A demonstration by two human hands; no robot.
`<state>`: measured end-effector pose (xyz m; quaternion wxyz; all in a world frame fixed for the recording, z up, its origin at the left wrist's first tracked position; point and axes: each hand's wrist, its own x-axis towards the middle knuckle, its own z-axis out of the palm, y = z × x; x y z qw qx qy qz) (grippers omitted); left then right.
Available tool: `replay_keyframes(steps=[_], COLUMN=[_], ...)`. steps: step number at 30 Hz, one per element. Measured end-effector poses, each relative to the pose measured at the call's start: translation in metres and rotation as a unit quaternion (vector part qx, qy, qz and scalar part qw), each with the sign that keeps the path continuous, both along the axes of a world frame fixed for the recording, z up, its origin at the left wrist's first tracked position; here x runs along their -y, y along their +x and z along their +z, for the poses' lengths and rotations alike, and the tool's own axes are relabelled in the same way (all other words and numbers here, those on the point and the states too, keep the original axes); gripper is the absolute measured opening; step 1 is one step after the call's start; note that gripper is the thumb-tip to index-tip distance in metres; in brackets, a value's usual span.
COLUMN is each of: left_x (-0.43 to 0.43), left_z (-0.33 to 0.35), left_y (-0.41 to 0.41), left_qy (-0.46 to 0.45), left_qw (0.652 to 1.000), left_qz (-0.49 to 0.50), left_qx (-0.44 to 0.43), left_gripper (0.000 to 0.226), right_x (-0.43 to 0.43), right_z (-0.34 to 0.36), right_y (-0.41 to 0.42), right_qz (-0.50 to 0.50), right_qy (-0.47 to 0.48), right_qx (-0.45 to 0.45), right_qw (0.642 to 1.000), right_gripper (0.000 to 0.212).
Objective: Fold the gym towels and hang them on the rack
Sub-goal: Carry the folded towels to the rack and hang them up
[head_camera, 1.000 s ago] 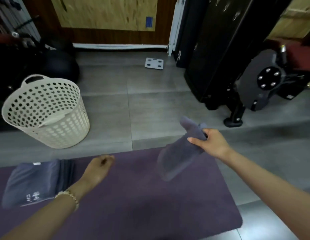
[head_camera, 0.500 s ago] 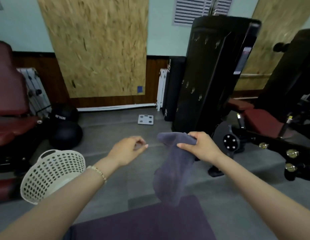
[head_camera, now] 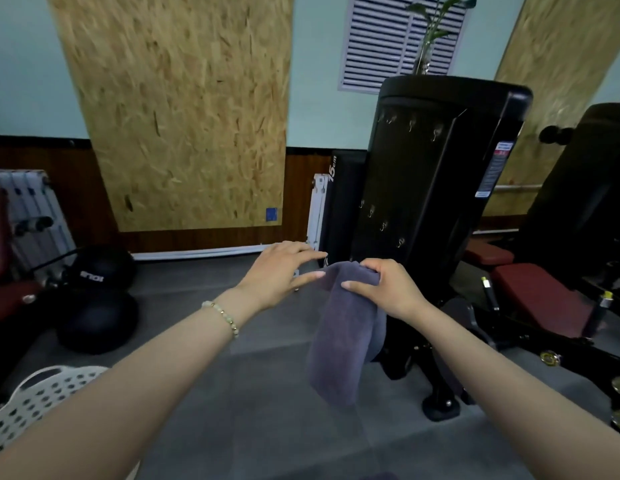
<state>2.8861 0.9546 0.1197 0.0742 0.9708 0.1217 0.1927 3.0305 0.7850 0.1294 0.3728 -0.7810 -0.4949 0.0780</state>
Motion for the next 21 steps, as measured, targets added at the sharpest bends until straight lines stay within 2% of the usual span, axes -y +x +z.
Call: replay_keyframes(steps=[5,8,10,13,16,18,21], left_x=[-0.136,-0.241,-0.303,-0.372,-0.430,-0.461,-0.505], left_z=[-0.019,-0.025,-0.026,-0.028,-0.020,-0.012,-0.002], left_y=[0.105,0.177,0.221,0.277,0.328,0.359,0.403], left_qy=[-0.028,-0.109,-0.169,-0.273,-0.318,-0.341,-0.396], left_qw=[0.997,0.984,0.972,0.944,0.926,0.914,0.892], left_qz=[-0.074,-0.135,-0.160,-0.184,-0.199,-0.215,-0.217], left_qx=[0.023,0.046,0.035,0.023,0.030,0.033,0.030], left_gripper=[0.042,0.038,0.027,0.017,0.012,0.012,0.015], right_x=[-0.124,-0.219,-0.280,-0.351,-0.408,-0.441,-0.488], right_z=[-0.015,-0.031,-0.038,-0.036,-0.021,-0.009,0.002], right_y=[0.076,0.132,0.169,0.214,0.257,0.288,0.332], right_qz=[0.010,-0.012,-0.030,-0.066,-0.085,-0.096,-0.102], right_qy=[0.008,0.035,0.053,0.062,0.086,0.098,0.108], right_qx=[0.000,-0.018,-0.035,-0.057,-0.068,-0.071,-0.078], right_qw=[1.000,0.999,0.998,0.994,0.990,0.988,0.986], right_gripper=[0.023,0.023,0.022,0.020,0.017,0.022,0.040])
